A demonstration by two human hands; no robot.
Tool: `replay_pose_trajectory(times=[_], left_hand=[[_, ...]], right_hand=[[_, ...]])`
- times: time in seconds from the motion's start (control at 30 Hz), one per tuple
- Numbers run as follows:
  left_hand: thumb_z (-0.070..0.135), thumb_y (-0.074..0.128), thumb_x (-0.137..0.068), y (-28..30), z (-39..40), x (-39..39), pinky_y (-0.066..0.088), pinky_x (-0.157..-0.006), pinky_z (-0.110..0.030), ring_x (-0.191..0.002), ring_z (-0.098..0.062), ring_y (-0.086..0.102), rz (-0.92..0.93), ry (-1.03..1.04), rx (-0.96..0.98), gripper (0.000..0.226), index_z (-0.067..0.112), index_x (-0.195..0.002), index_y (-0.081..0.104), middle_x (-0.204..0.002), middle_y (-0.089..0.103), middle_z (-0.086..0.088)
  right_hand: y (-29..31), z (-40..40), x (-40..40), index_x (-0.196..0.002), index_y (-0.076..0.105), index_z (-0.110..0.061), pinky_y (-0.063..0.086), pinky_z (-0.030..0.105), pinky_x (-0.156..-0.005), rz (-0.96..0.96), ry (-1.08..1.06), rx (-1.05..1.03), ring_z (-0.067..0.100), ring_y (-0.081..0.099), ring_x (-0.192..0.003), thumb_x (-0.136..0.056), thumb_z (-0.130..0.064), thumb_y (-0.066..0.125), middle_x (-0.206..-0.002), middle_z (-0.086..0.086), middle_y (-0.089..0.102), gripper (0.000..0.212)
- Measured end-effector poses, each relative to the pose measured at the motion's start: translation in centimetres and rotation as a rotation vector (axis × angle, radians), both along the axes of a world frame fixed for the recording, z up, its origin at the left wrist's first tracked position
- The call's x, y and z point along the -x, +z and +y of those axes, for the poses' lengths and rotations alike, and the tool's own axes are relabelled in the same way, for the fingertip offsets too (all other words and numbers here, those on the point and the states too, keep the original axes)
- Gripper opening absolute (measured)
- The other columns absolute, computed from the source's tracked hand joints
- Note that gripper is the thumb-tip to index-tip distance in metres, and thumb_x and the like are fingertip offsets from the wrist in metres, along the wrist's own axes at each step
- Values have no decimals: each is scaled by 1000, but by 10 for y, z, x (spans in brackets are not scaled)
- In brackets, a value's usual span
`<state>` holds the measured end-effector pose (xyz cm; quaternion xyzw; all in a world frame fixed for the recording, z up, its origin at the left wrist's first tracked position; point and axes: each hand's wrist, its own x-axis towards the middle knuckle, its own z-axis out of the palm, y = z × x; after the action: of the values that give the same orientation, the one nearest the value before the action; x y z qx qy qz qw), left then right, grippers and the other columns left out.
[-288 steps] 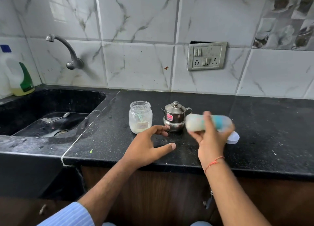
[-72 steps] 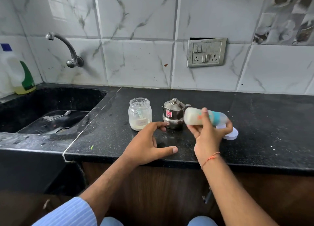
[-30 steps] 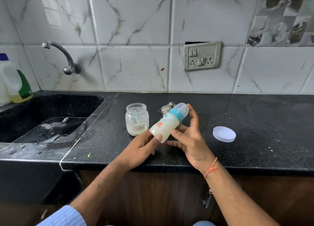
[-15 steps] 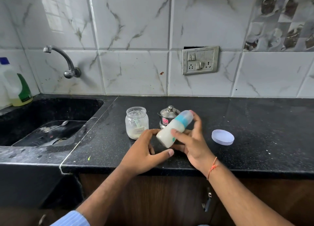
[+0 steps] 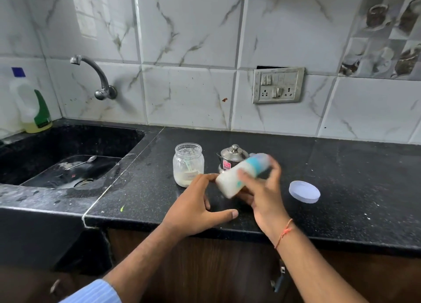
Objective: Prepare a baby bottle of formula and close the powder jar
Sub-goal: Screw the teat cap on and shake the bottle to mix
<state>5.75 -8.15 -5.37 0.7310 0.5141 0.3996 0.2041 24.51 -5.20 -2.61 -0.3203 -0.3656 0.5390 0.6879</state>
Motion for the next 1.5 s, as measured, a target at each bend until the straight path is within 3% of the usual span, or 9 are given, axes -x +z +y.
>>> replay_pose_trajectory(times=[0.17,0.3,0.43,0.83,0.97,1.1,1.23,1.37,1.5], left_hand=[[81,86,-69,-1,0,1,60,-78,-30,-80,-8,63,13,-4,-1,96,44,-149,49,-136,56,34],[77,88,-69,-3,1,1,58,-73,-29,-77,-8,63,3,-4,-17,93,41,-147,52,-116,63,24],[78,87,-69,-3,3,2,61,-77,-31,-74,-7,64,-52,-16,11,96,40,-149,51,-136,58,33],[69,93,-71,-5,5,3,59,-70,-31,-70,-4,60,-50,-25,-1,85,41,-142,55,-114,66,30],[73,90,-72,-6,6,3,60,-73,-30,-70,-4,61,-61,-35,2,90,40,-147,53,-130,62,30],[66,93,-75,-6,6,3,53,-67,-22,-69,-3,59,-47,-33,-14,80,41,-140,55,-109,66,30],[75,87,-74,-5,5,2,62,-75,-33,-71,-5,61,-46,-34,-3,88,43,-147,52,-133,61,31],[75,87,-71,-4,4,3,61,-73,-39,-72,-7,61,-48,-32,-7,89,40,-145,53,-122,65,24],[72,89,-74,-5,5,3,60,-72,-32,-73,-10,64,-65,-26,-4,88,41,-147,52,-131,62,28]], right_hand=[[2,6,-9,-146,37,-32,65,44,-69,355,-252,37,30,70,-121,-90,-5,81,-140,6,61,77],[1,-7,1,-140,45,-30,67,48,-71,-27,45,16,30,78,-101,-85,0,85,-111,6,79,74],[2,9,-15,-146,39,-30,66,46,-69,395,-240,70,31,71,-118,-91,-10,82,-135,6,63,73],[0,2,-2,-140,46,-29,66,51,-70,2,66,69,36,77,-106,-83,-1,86,-121,15,74,75],[6,9,-17,-144,38,-29,66,49,-70,365,-229,52,31,71,-118,-91,-9,81,-135,6,63,71],[1,-1,-2,-139,46,-30,66,48,-67,-4,54,78,32,79,-97,-84,-2,85,-115,14,76,73],[10,8,-17,-140,39,-32,65,44,-63,388,-251,86,31,77,-102,-92,-13,82,-123,5,67,67],[4,-1,-2,-135,47,-32,65,49,-66,2,29,87,34,79,-98,-83,-2,87,-115,13,76,72],[9,7,-16,-133,43,-38,66,48,-67,337,-240,66,34,76,-106,-90,-9,83,-127,6,67,65]])
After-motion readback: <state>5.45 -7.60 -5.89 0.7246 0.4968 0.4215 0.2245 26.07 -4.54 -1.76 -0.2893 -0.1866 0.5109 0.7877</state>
